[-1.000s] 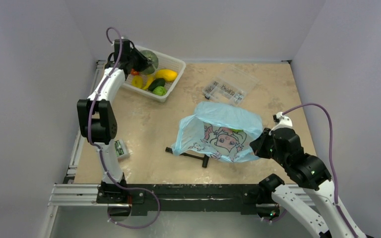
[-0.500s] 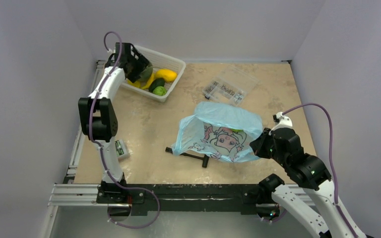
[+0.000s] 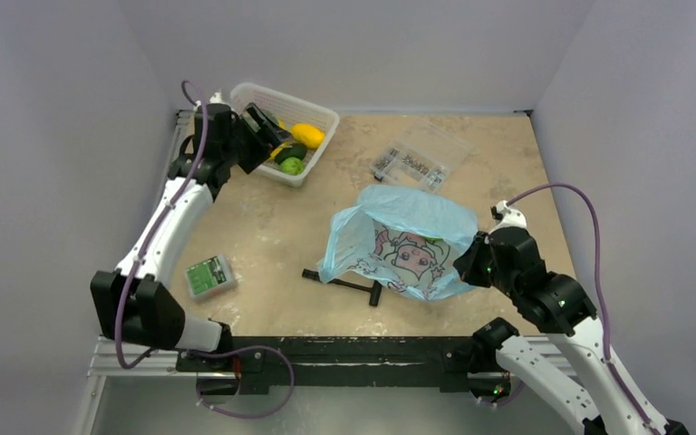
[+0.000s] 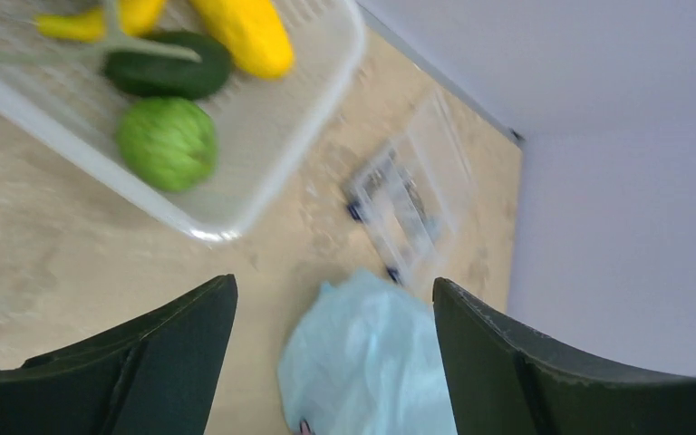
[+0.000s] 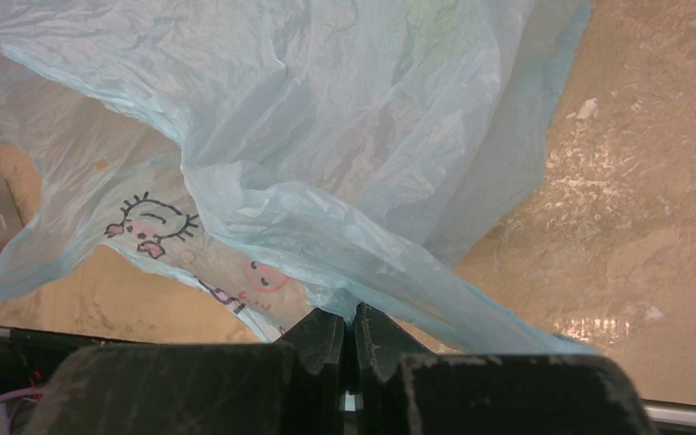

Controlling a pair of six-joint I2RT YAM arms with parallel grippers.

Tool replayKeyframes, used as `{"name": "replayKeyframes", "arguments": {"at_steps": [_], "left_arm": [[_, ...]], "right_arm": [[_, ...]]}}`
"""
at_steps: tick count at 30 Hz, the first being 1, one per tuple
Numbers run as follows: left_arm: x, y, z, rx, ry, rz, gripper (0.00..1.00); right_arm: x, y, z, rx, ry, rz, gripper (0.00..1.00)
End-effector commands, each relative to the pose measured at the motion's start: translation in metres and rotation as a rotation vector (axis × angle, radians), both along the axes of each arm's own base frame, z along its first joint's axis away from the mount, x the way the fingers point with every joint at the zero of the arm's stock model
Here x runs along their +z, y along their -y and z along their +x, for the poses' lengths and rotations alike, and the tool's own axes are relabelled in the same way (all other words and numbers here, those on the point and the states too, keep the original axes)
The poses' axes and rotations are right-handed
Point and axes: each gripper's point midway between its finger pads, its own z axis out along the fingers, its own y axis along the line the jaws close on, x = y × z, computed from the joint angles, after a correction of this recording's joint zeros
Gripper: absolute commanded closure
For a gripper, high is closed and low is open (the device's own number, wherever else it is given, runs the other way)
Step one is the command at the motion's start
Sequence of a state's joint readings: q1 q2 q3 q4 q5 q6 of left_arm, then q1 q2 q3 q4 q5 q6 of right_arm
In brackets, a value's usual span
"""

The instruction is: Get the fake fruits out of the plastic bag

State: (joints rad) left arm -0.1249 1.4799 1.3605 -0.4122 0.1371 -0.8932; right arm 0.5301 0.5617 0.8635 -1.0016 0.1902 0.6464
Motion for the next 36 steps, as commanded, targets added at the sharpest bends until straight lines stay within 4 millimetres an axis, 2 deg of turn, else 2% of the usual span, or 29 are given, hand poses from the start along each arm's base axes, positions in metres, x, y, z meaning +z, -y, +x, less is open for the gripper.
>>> {"name": "replayKeyframes", "arguments": {"at_steps": [1, 4, 11, 14, 18, 20, 22, 25, 31, 33, 36], "left_arm": [[0.019, 0.066, -0.054, -0.27, 0.108, -0.023, 0.22], [0.029, 0.102, -0.102, -0.452, 0.161, -0.013, 0.24], [0.05, 0.155, -0.204, -0.738, 0.383, 0.028, 0.27], [0.047, 0.177, -0.239, -0.855, 0.459, 0.058, 0.27], [0.035, 0.213, -0.27, -1.007, 0.56, 0.168, 0.27], [0.028, 0.233, -0.28, -1.051, 0.594, 0.214, 0.27], [0.018, 0.251, -0.282, -1.059, 0.614, 0.268, 0.27], [-0.002, 0.279, -0.277, -1.051, 0.628, 0.353, 0.27], [-0.037, 0.328, -0.262, -0.984, 0.656, 0.322, 0.33], [-0.044, 0.339, -0.257, -0.963, 0.673, 0.31, 0.34], [-0.055, 0.342, -0.24, -0.864, 0.642, 0.316, 0.35]], "right_arm": [[0.01, -0.004, 0.005, 0.007, 0.026, 0.014, 1.0], [0.011, -0.007, 0.007, 0.013, 0.027, 0.023, 1.0], [0.019, -0.009, 0.013, 0.025, 0.047, 0.011, 1.0], [0.021, -0.011, 0.014, 0.042, 0.059, 0.016, 1.0], [0.019, -0.012, 0.012, 0.049, 0.054, 0.018, 1.0], [0.018, -0.011, 0.01, 0.051, 0.05, 0.017, 1.0], [0.018, -0.008, 0.008, 0.045, 0.054, 0.015, 1.0], [0.017, -0.003, 0.003, 0.028, 0.061, 0.016, 1.0], [0.012, 0.003, -0.004, 0.016, 0.058, 0.015, 1.0], [0.011, 0.003, -0.004, 0.017, 0.053, 0.014, 1.0], [0.008, 0.002, -0.006, 0.022, 0.039, 0.008, 1.0]]}}
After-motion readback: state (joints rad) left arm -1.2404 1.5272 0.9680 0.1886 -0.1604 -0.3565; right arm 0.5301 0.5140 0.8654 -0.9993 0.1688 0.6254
